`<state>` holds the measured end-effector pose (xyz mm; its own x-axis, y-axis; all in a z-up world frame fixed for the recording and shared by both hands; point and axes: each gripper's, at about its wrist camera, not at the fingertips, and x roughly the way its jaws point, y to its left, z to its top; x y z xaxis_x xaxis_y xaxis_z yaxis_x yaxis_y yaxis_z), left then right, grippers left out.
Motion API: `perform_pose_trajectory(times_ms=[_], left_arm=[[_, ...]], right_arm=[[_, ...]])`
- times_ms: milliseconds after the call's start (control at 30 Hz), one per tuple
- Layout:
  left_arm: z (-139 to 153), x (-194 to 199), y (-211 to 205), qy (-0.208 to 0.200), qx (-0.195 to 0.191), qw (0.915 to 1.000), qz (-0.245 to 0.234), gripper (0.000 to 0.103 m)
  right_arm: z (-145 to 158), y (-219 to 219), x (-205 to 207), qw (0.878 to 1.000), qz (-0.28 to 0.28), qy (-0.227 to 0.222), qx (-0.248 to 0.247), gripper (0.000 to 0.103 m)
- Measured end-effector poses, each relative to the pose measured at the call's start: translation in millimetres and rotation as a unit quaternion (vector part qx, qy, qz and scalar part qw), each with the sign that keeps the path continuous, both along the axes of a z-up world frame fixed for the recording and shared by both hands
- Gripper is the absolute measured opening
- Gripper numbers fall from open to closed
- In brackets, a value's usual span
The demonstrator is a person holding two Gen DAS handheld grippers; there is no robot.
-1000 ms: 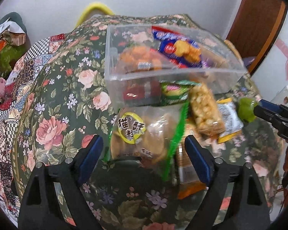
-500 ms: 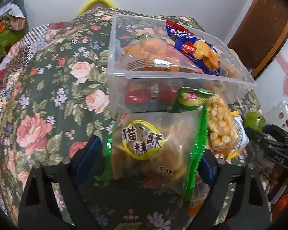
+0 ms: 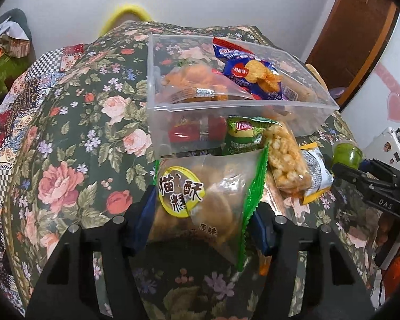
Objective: Organize snacks
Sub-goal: 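Grasp the cat-face pastry bag with the left tool while the right tool grasps the green jelly cup, then lower the pastry bag with the left tool while the right tool lowers the jelly cup into the box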
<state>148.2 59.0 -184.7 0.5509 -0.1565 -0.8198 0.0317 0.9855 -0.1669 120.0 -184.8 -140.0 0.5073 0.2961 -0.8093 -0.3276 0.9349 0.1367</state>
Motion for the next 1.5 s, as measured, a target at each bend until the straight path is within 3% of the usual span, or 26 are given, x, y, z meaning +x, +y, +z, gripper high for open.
perform_pose_trajectory(times_ms=[400, 800, 1167, 1500], left_arm=[[53.6, -19.4, 12.7, -0.062, 0.003, 0.9980, 0.012, 0.061], [101.4, 16.5, 7.1, -0.115, -0.004, 0.9934, 0.009, 0.061], [107.8, 64.1, 5.9, -0.125, -0.002, 0.9920, 0.017, 0.061], [84.4, 107.2, 6.8, -0.098, -0.005, 0.9947, 0.031, 0.061]], right_arm=[[44.1, 6.5, -0.5, 0.999, 0.005, -0.051, 0.014, 0.054], [87.7, 25.4, 16.7, 0.993, 0.013, -0.112, 0.034, 0.054], [98.2, 45.5, 47.2, 0.990, 0.017, -0.131, 0.042, 0.054], [81.4, 62.7, 79.5, 0.993, 0.023, -0.108, 0.029, 0.054]])
